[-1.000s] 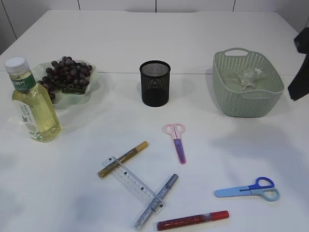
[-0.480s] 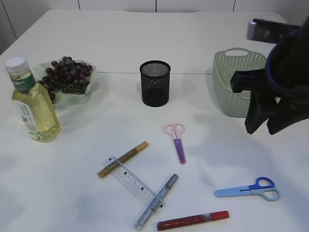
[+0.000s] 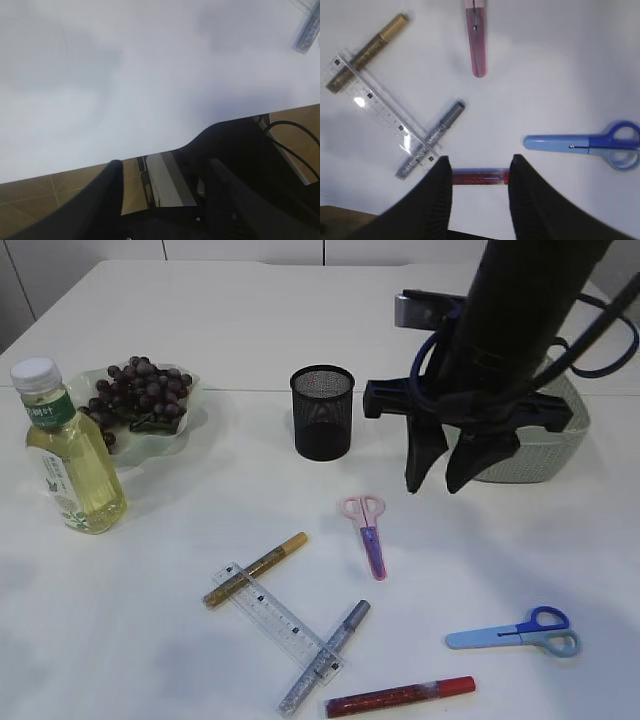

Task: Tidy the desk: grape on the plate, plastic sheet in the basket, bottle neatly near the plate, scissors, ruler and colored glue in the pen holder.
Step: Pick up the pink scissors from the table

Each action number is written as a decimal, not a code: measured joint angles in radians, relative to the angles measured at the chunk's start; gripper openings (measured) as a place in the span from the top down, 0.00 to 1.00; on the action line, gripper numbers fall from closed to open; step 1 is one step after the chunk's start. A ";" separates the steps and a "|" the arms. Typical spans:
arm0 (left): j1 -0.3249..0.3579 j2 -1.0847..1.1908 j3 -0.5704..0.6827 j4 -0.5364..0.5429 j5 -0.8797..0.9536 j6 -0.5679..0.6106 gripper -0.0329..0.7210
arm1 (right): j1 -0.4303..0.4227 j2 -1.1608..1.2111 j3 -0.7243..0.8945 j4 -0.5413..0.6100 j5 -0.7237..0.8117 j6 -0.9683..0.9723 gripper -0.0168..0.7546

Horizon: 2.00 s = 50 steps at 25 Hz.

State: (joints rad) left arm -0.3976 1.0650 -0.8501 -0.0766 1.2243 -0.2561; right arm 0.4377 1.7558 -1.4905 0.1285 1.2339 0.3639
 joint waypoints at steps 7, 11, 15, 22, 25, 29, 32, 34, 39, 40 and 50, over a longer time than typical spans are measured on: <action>0.000 0.000 0.000 0.000 0.002 0.002 0.44 | 0.000 0.013 -0.029 -0.073 -0.002 0.000 0.57; 0.000 0.000 0.000 -0.006 0.002 0.002 0.45 | 0.000 0.013 -0.029 -0.128 -0.002 0.000 0.57; 0.000 0.000 0.000 -0.010 0.002 0.002 0.45 | 0.000 0.030 -0.030 -0.117 -0.002 0.004 0.57; 0.000 0.000 0.000 -0.014 0.002 0.022 0.45 | 0.000 0.172 -0.101 -0.041 -0.002 0.010 0.57; 0.000 0.000 0.000 -0.016 0.002 0.024 0.45 | 0.000 0.229 -0.178 -0.041 -0.002 0.010 0.57; 0.000 0.000 0.000 -0.022 0.002 0.024 0.46 | 0.000 0.301 -0.272 -0.025 -0.004 0.010 0.57; 0.000 0.000 0.000 -0.022 0.002 0.024 0.46 | 0.000 0.352 -0.306 0.000 -0.006 0.010 0.57; 0.000 0.000 0.000 -0.022 0.002 0.024 0.46 | 0.000 0.377 -0.312 0.002 -0.006 0.012 0.57; 0.000 0.000 0.000 -0.023 0.002 0.024 0.46 | 0.000 0.406 -0.314 -0.008 -0.008 0.012 0.57; 0.000 0.000 0.000 -0.023 0.002 0.024 0.46 | 0.000 0.406 -0.314 -0.010 -0.008 0.012 0.57; 0.000 0.000 0.000 -0.023 0.002 0.024 0.46 | 0.000 0.458 -0.328 0.022 -0.010 0.012 0.57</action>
State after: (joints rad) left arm -0.3976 1.0650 -0.8501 -0.0999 1.2265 -0.2317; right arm 0.4380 2.2141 -1.8189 0.1500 1.2239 0.3758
